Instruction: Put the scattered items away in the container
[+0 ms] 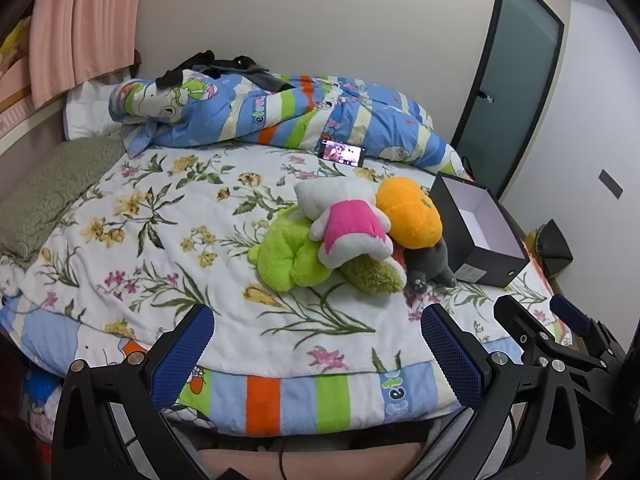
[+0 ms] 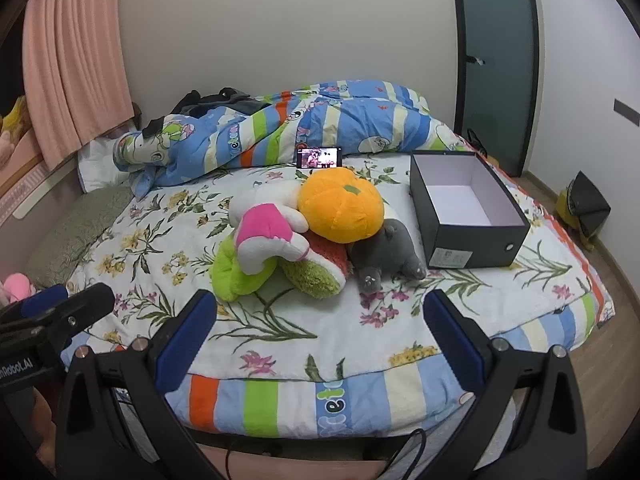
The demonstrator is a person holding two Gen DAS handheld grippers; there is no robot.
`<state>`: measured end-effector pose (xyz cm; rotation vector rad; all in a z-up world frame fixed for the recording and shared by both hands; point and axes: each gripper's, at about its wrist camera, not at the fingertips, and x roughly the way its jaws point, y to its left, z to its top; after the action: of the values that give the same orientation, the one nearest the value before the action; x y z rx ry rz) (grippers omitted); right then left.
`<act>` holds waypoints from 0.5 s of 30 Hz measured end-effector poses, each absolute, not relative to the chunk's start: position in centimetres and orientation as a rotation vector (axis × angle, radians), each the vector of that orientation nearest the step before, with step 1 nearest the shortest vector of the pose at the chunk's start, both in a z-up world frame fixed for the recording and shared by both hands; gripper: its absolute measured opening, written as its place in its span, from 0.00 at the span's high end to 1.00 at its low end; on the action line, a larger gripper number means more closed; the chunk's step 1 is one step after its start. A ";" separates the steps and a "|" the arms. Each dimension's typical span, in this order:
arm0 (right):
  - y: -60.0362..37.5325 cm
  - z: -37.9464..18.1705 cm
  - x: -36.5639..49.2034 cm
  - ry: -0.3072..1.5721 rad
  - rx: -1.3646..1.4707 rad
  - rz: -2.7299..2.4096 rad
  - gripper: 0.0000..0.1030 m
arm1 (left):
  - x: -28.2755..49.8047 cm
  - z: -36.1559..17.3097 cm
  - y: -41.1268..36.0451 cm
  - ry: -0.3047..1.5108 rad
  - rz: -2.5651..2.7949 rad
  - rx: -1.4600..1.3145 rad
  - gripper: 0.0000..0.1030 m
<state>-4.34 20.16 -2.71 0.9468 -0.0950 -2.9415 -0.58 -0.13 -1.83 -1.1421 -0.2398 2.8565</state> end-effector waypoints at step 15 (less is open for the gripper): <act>19.0 -3.0 -4.7 -0.001 0.979 -2.938 0.00 | -0.6 -2.0 -0.7 -0.256 2.848 -1.152 0.00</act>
<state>-4.67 19.04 -2.99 0.9785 -0.0006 -2.9379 -0.63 -0.70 -2.02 -1.1518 -0.2556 2.8484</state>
